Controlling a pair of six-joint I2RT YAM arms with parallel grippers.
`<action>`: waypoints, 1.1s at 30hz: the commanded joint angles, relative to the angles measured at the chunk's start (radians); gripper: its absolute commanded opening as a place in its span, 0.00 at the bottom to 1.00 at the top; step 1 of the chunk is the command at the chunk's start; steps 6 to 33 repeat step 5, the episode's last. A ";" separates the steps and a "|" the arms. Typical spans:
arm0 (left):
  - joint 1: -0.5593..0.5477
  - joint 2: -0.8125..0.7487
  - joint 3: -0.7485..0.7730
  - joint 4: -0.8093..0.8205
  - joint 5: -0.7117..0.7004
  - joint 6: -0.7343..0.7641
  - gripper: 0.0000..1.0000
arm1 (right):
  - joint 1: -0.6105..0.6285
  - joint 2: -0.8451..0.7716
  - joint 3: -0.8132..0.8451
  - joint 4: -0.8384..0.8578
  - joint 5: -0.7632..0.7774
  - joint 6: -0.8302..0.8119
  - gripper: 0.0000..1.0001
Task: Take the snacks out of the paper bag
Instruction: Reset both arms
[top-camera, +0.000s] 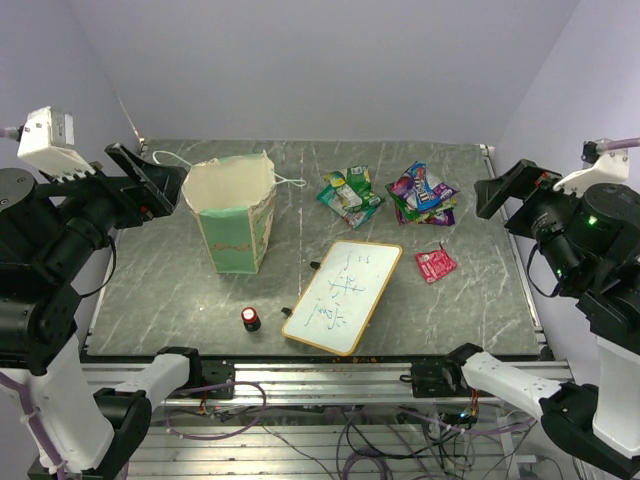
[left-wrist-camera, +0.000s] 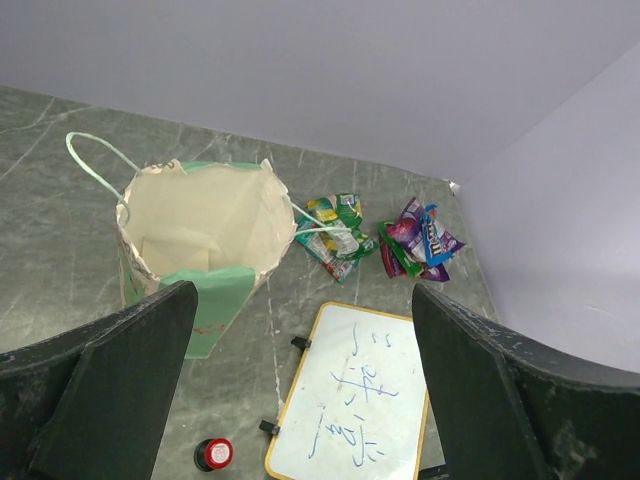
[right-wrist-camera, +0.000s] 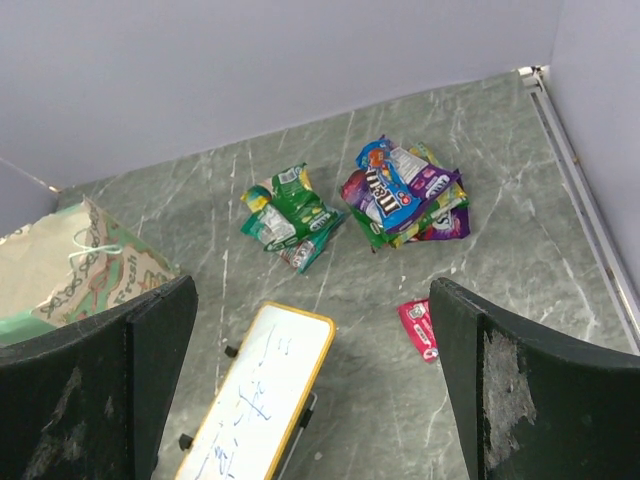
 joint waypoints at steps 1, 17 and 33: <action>0.011 0.000 0.014 0.003 -0.008 0.024 0.99 | -0.003 -0.001 0.020 -0.015 0.024 -0.024 1.00; 0.011 0.007 0.015 0.003 -0.006 0.027 0.99 | -0.003 0.046 0.082 -0.083 0.075 0.012 1.00; 0.011 0.007 0.015 0.003 -0.006 0.027 0.99 | -0.003 0.046 0.082 -0.083 0.075 0.012 1.00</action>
